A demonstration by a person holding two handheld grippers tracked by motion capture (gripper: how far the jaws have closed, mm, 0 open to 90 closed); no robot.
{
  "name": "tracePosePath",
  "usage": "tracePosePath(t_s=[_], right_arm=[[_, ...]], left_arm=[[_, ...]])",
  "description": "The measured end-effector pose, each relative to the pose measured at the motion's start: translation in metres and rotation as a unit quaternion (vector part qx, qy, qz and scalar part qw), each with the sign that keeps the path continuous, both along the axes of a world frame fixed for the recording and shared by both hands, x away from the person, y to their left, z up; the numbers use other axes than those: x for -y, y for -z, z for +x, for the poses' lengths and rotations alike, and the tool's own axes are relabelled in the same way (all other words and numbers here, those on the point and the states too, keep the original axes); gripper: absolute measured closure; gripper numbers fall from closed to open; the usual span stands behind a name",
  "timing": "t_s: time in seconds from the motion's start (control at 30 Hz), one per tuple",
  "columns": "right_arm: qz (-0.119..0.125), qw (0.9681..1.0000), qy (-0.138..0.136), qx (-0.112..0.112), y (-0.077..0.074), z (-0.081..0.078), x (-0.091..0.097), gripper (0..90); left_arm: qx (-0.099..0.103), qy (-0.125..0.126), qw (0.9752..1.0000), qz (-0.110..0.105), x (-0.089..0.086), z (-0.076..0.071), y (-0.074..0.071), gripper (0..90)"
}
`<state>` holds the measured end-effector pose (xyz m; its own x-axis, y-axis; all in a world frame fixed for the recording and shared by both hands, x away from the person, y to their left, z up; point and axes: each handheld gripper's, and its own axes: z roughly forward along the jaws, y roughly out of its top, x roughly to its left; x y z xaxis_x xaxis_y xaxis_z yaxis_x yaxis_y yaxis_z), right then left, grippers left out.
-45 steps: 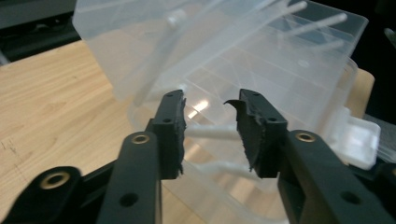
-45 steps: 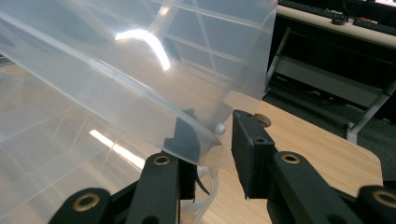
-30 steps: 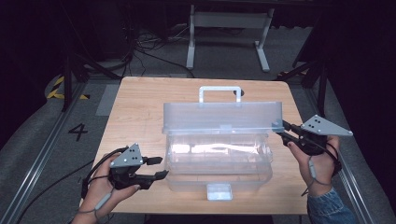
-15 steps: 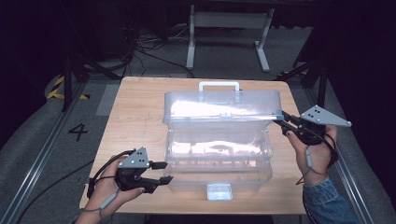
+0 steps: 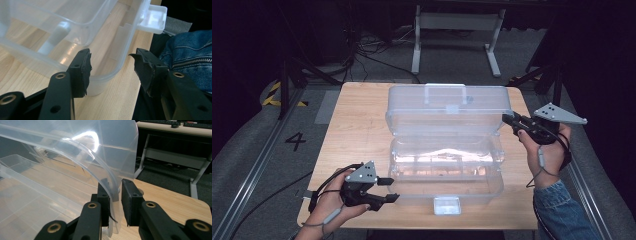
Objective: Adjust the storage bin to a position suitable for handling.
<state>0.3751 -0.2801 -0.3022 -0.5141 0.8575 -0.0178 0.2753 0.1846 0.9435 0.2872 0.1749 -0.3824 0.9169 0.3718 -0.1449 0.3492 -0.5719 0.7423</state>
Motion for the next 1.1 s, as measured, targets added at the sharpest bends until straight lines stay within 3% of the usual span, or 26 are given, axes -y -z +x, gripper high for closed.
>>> tracePosePath(t_s=[0.2, 0.47, 0.53, 0.73, 1.1], right_arm=[[0.005, 1.0, 0.003, -0.008, -0.002, 0.004, 0.0, 78.2], [0.011, 0.9998, 0.004, -0.015, -0.003, 0.009, 0.0, 78.4], [0.011, 0.9998, 0.004, -0.016, -0.004, 0.01, 0.0, 78.4], [0.013, 0.9997, 0.006, -0.022, -0.005, 0.012, 0.0, 78.5], [0.02, 0.9989, 0.008, -0.042, -0.009, 0.022, 0.0, 79.0]], left_arm=[[-0.005, 0.018, 0.9998, 0.009, 0.013, 0.001, 0.008, 50.0], [0.011, 0.027, 0.9992, 0.026, 0.023, 0.006, 0.018, 57.9], [0.011, 0.038, 0.9989, 0.025, 0.024, 0.006, 0.02, 65.0], [0.014, 0.058, 0.998, 0.022, 0.03, 0.006, 0.023, 73.7], [0.011, 0.062, 0.998, 0.004, 0.03, 0.006, 0.026, 76.5]])
